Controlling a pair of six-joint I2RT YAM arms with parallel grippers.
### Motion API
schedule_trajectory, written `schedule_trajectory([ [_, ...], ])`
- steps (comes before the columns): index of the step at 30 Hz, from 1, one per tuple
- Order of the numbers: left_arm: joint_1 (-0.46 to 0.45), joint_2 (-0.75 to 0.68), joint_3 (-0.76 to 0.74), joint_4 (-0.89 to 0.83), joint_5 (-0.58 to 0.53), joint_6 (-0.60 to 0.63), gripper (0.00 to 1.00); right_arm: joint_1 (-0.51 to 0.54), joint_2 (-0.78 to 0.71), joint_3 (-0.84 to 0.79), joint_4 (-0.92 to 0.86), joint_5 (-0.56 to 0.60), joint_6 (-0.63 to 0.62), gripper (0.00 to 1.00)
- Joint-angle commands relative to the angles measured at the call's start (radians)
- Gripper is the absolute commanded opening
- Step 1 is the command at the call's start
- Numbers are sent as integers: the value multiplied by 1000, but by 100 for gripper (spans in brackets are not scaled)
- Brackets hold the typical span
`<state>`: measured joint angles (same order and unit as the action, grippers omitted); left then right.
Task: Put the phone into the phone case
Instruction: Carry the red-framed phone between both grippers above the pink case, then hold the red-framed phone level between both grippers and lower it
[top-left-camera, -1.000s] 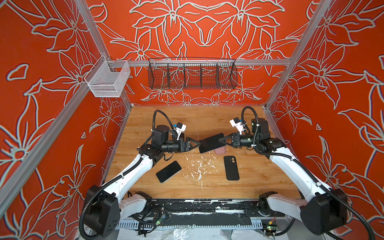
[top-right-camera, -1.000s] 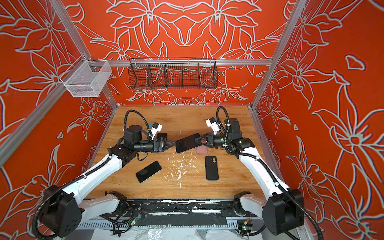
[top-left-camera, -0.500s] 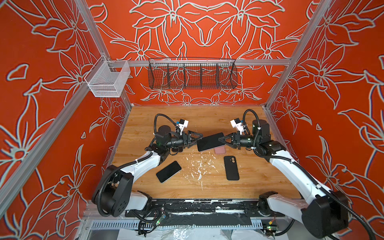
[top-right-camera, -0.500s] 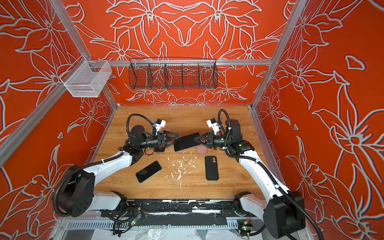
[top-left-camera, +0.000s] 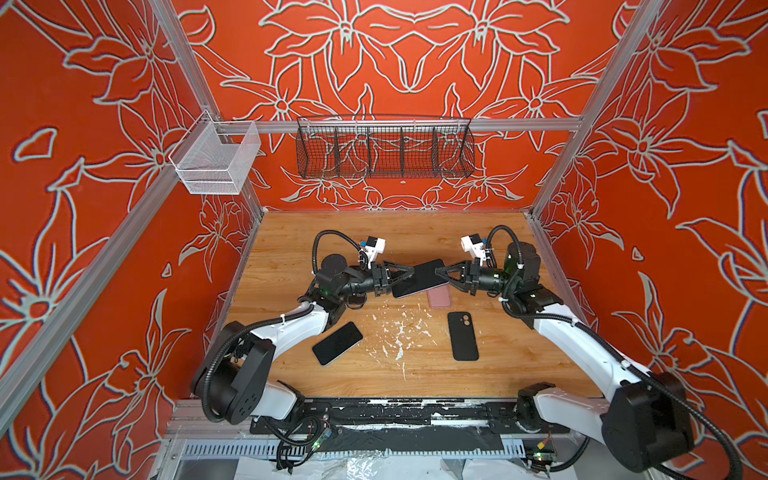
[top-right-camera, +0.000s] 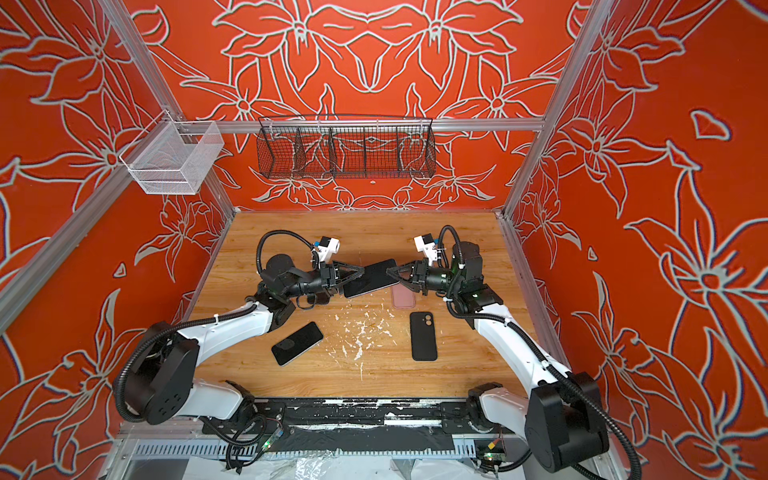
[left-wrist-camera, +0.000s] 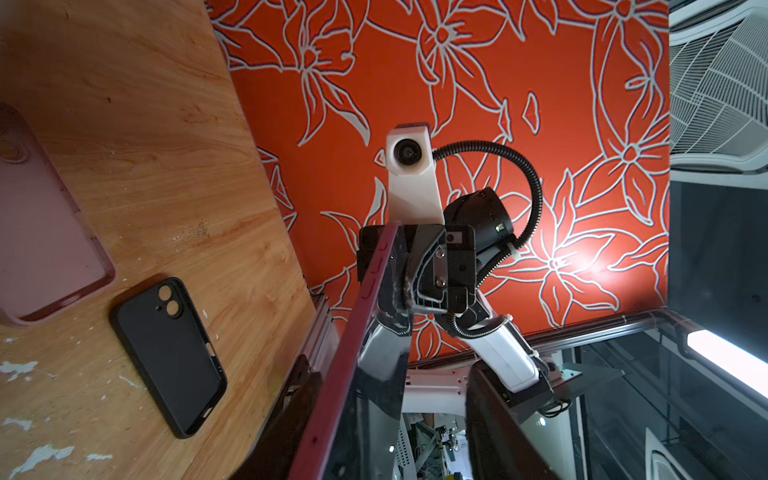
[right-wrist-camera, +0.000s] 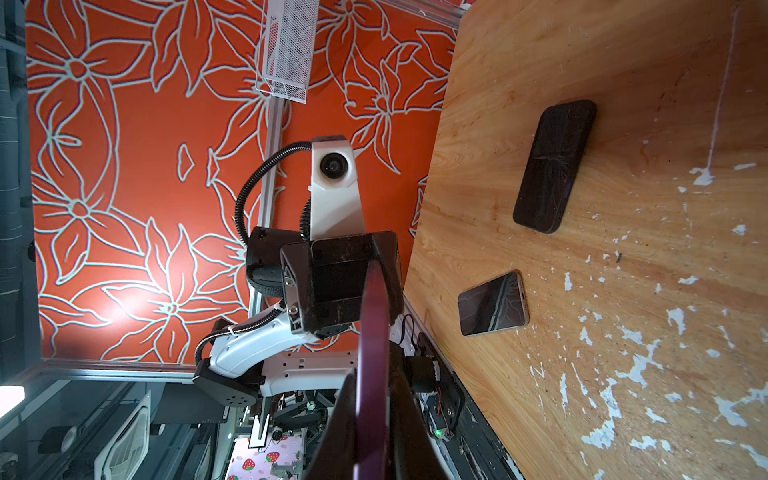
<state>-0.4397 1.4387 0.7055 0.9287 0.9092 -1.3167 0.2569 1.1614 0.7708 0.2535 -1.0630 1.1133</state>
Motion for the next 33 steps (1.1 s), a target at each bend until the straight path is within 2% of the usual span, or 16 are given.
schedule_trajectory([
  [1,-13,8,38,156,26,-74,42,-1,-1,2,68,24,13,0],
  [4,-14,9,45,150,22,-73,32,-2,-4,-1,59,36,4,0],
  [11,-23,-1,44,138,-4,-72,20,-2,-6,-9,69,74,-1,0],
  [14,-24,-14,42,121,-13,-62,10,-1,-6,-8,70,62,-10,0],
  [18,-22,-40,56,52,-7,-17,8,-4,-18,1,45,21,-44,0],
  [19,-22,-48,62,33,-2,-5,8,-4,-20,5,41,7,-53,4],
  [21,-20,-69,82,-21,22,30,4,-12,-27,19,24,-35,-79,19],
  [23,-12,-88,116,-119,70,85,0,-24,-32,40,-4,-86,-115,34],
  [26,-1,-113,193,-324,164,213,0,-41,-40,78,-97,-152,-201,48],
  [30,2,-131,326,-722,258,461,0,-46,-34,102,-117,-230,-242,55],
  [33,2,-130,406,-960,273,619,0,-46,-32,111,-125,-244,-259,55],
])
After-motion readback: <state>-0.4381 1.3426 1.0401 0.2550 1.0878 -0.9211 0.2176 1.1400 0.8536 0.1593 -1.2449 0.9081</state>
